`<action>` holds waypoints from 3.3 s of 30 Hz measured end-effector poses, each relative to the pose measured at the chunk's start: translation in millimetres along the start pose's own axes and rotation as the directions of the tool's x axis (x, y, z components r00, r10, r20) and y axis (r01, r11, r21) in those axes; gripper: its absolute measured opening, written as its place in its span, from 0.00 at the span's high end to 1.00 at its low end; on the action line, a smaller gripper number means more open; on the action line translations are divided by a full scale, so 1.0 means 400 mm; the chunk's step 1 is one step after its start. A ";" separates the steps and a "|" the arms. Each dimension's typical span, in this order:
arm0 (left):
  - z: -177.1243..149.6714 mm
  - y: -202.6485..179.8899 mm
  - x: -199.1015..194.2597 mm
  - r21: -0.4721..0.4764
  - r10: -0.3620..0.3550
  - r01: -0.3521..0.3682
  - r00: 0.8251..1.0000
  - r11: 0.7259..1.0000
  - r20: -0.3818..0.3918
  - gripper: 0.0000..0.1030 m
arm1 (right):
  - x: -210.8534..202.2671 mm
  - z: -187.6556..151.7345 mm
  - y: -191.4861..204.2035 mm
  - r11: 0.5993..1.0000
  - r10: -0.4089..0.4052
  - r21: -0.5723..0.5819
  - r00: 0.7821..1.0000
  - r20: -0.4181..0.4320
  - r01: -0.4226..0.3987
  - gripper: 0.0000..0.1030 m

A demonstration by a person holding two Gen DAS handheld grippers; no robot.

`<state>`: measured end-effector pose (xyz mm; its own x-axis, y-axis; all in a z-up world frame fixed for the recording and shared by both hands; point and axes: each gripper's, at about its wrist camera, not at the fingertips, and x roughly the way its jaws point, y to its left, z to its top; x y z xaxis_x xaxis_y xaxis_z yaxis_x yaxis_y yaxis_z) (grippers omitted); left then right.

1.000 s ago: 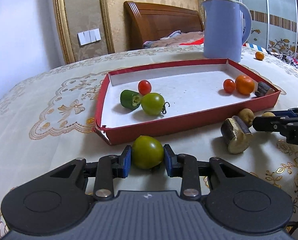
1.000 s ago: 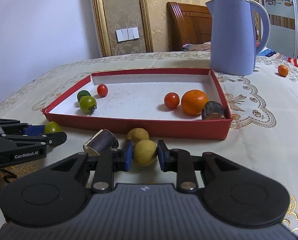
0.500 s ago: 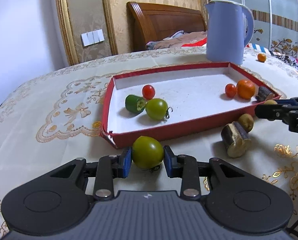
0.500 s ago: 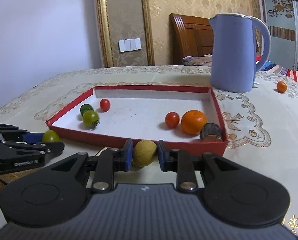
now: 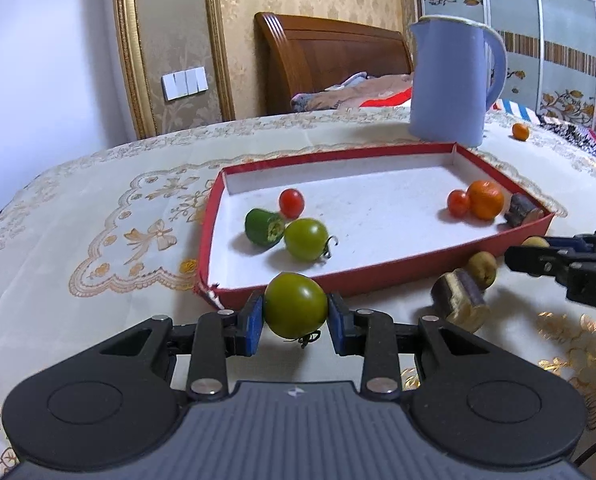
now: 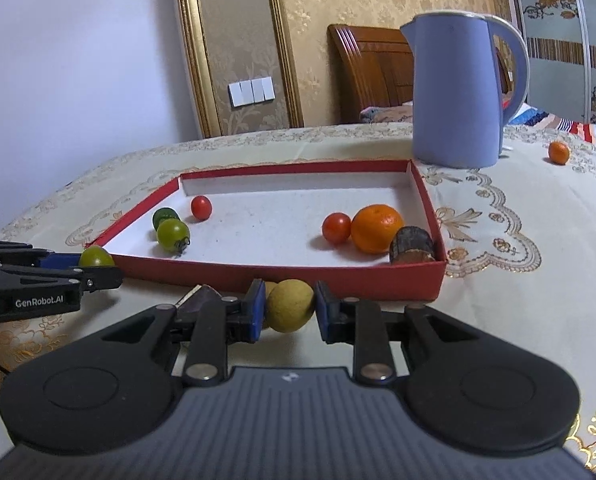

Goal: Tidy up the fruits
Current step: 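Carry the green tomato and yellow fruit over the red tray, then open both tools to release the fruits into the tray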

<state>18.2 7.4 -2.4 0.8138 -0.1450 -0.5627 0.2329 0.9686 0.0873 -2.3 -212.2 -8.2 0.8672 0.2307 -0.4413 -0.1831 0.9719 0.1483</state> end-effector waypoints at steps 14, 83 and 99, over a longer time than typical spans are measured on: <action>0.079 -0.047 0.044 0.025 -0.015 0.015 1.000 1.000 0.013 0.69 | 0.016 0.059 0.004 0.998 -0.038 -0.050 0.998 0.045 0.040 0.76; 0.173 0.042 0.300 -0.085 0.105 -0.109 0.993 0.990 -0.048 0.40 | 0.370 0.166 0.045 0.985 -0.134 -0.125 0.983 -0.123 0.119 0.76; 0.165 0.061 0.268 -0.133 0.080 -0.080 0.997 0.988 -0.007 0.32 | 0.320 0.173 0.025 0.984 -0.151 -0.097 0.988 -0.015 0.149 0.34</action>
<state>146.2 2.4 -6.4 0.8258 -0.0658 -0.5601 0.0943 0.9953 0.0222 138.9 -176.4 -1.7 0.8780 0.0818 -0.4717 -0.0957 0.9954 -0.0055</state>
